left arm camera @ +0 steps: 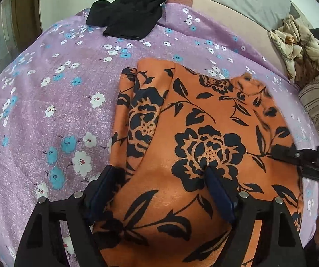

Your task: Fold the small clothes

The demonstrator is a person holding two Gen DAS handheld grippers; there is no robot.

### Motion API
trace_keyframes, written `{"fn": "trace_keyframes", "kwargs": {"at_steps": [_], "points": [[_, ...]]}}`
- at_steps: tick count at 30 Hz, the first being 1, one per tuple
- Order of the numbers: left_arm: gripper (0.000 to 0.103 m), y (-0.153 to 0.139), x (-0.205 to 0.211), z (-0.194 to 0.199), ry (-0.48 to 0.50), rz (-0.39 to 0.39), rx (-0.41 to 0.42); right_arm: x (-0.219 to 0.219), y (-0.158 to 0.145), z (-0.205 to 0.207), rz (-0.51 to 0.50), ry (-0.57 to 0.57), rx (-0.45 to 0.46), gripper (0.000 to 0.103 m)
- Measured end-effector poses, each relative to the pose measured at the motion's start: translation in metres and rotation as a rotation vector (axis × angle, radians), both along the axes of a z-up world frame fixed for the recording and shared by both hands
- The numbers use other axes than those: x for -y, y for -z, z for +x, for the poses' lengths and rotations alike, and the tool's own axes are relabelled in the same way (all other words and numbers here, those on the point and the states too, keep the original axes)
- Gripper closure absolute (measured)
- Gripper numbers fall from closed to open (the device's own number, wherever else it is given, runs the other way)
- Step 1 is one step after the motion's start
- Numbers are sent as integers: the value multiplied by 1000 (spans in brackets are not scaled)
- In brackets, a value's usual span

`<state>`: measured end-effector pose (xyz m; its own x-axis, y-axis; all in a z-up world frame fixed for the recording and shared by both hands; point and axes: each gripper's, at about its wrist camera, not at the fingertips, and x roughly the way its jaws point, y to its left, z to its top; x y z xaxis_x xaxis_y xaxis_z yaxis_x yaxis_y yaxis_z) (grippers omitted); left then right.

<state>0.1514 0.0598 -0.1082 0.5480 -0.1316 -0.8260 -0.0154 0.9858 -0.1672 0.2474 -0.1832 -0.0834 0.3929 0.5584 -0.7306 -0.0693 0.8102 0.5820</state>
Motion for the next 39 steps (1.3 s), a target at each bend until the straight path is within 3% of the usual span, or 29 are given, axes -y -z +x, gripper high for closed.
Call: {"fn": "trace_keyframes", "kwargs": {"at_steps": [2,4,5,6,11,13,14,15,18,20,22,23,24,26,30,32,33,37,39], "points": [[19,1,2,1,-4,6,-2,-5,3,-2,-50,3,4,71],[18,2,1,0,-3,18,-4,3,20,3,-29,35,-59,59],[18,1,0,-1,-5,16,0,11,21,2,6,71,-74,40],[18,1,-2,-1,-6,9,-2,20,18,-1,53,99,-72,34],[18,1,-1,0,-15,13,-6,38,14,12,207,148,-45,29],[18,2,-1,0,-15,10,-7,38,27,26,243,148,-100,29],[18,2,-1,0,-16,7,-7,35,32,32,242,139,-121,43],[18,2,-2,0,-15,5,-6,29,29,36,196,124,-105,71],[17,3,-4,1,-20,-6,-11,10,4,28,56,91,10,72],[17,4,-3,3,-17,-6,-15,13,23,31,48,106,-62,71],[17,4,-3,3,-14,0,-9,28,30,25,133,151,-98,55],[17,5,-5,4,-14,-9,-12,31,28,20,145,168,-99,38],[17,5,-6,5,-14,-16,-15,35,22,9,167,165,-78,33],[17,5,-6,5,-15,-15,-17,39,14,-13,194,161,-51,33],[16,5,-7,6,-19,-14,-19,32,17,-67,205,113,-91,33],[16,5,-6,5,-21,-10,-17,16,27,-85,138,57,-110,38],[16,5,-6,5,-21,-7,-17,10,27,-87,102,37,-95,57],[16,5,-8,2,-25,-15,-8,-2,2,-95,-15,43,-22,62],[16,6,-9,1,-24,-24,-12,-9,7,-92,-75,18,-33,60]]}}
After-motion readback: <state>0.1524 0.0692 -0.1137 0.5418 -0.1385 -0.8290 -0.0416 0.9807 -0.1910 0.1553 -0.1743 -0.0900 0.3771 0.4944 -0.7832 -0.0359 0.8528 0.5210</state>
